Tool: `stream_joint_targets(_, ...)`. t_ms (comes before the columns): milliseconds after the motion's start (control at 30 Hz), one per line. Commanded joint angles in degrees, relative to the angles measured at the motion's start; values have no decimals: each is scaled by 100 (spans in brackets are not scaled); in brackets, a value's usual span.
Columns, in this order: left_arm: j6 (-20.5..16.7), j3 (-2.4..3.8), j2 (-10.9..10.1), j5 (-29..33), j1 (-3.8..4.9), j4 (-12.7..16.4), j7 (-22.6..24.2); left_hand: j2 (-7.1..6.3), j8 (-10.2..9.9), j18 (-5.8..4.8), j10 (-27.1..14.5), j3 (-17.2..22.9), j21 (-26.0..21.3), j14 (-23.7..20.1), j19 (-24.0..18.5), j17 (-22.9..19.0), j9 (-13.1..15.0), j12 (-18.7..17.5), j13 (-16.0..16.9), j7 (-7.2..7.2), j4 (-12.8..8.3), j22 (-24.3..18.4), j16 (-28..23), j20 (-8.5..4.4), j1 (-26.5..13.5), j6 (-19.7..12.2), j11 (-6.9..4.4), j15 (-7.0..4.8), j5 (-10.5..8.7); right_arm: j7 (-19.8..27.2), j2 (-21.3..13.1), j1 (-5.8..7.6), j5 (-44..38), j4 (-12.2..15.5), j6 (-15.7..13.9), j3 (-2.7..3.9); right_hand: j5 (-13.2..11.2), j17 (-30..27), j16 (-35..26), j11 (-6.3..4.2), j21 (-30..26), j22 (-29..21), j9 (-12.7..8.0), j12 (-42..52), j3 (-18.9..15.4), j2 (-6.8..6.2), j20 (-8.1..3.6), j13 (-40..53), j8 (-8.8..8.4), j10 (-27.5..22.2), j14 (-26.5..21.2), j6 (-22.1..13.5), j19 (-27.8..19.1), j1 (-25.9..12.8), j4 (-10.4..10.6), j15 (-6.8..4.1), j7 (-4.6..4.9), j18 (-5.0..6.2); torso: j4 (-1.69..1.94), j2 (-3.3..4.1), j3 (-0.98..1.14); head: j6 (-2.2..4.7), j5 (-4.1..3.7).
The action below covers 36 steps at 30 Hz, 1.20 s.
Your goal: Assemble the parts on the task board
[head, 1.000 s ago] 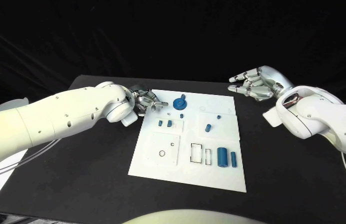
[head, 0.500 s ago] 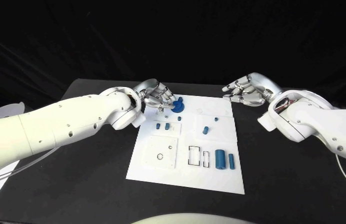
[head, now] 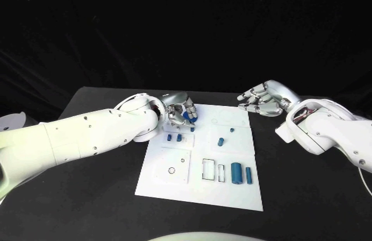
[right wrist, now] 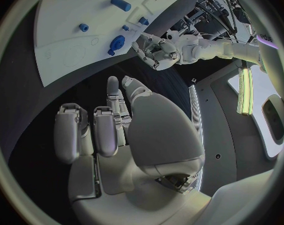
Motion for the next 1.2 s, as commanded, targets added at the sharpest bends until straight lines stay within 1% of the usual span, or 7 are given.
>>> stream_joint_targets(33,545,-4,119,-810,-6,-115,-423,41,-52,-98,65,-10,334,87,130,175,-23,-45,-66,3,-16,259,170,-10,-10,87,-7,-5,-23,89,9,-4,-69,1,-149,1,24,40,-27,23,-35,-3,-9,-37,46,-52,10,-33,-22,6,280,16,-11,2,-12,21,19,116,0,1,-3,-8,10)
stream_joint_targets(233,642,-10,313,-944,-39,-322,-431,72,-120,-151,191,43,686,169,265,308,-54,-98,-167,-2,-4,538,321,-24,-12,184,-20,-19,-18,105,12,-4,-47,4,-174,1,34,14,-52,29,-55,-30,-8,-79,88,-66,14,-97,-21,9,274,11,-25,-7,-7,27,25,122,-1,3,-4,-26,11)
stream_joint_targets(367,680,-10,386,-986,-57,-407,-429,91,-144,-192,286,89,950,210,350,353,-65,-129,-218,-17,1,749,381,-37,-6,260,-37,-35,-18,110,18,-4,-41,5,-176,1,37,7,-61,32,-61,-36,-8,-98,106,-73,17,-127,-21,13,271,8,-28,-14,-4,29,27,123,-6,2,-1,-38,8)
stream_joint_targets(500,702,-9,428,-1005,-65,-450,-436,91,-186,-224,367,133,1156,238,411,368,-81,-169,-265,-24,3,916,416,-53,-6,301,-51,-48,-17,110,15,-4,-34,5,-179,1,40,6,-63,35,-62,-37,-9,-111,118,-80,19,-148,-22,16,271,6,-29,-19,-2,31,29,123,5,-1,1,-56,-5)
stream_joint_targets(800,782,-9,553,-1025,-89,-582,-437,114,-232,-251,474,234,1328,263,457,354,-98,-241,-334,-37,-1,1062,439,-73,12,391,-66,-65,-13,112,25,-4,-29,7,-170,2,40,6,-63,35,-62,-37,-9,-111,118,-80,19,-148,-22,16,271,6,-29,-19,-2,31,29,123,3,-2,-3,-58,-2)
stream_joint_targets(967,836,-10,617,-1031,-132,-653,-431,132,-245,-280,577,324,1507,276,494,337,-102,-275,-364,-49,-14,1211,447,-88,35,474,-86,-82,-11,113,27,-4,-27,7,-160,2,40,6,-63,35,-62,-37,-9,-111,118,-80,19,-148,-22,16,271,6,-29,-19,-2,31,29,123,3,-4,2,-60,-2)
stream_joint_targets(1200,891,-11,678,-1051,-173,-717,-450,127,-265,-285,641,395,1542,281,500,313,-108,-320,-387,-59,-25,1247,447,-98,36,530,-96,-92,-11,113,29,-4,-24,13,-146,2,40,6,-63,35,-62,-37,-9,-111,118,-80,19,-148,-22,16,271,6,-29,-19,-2,31,29,123,2,-1,1,-66,-8)
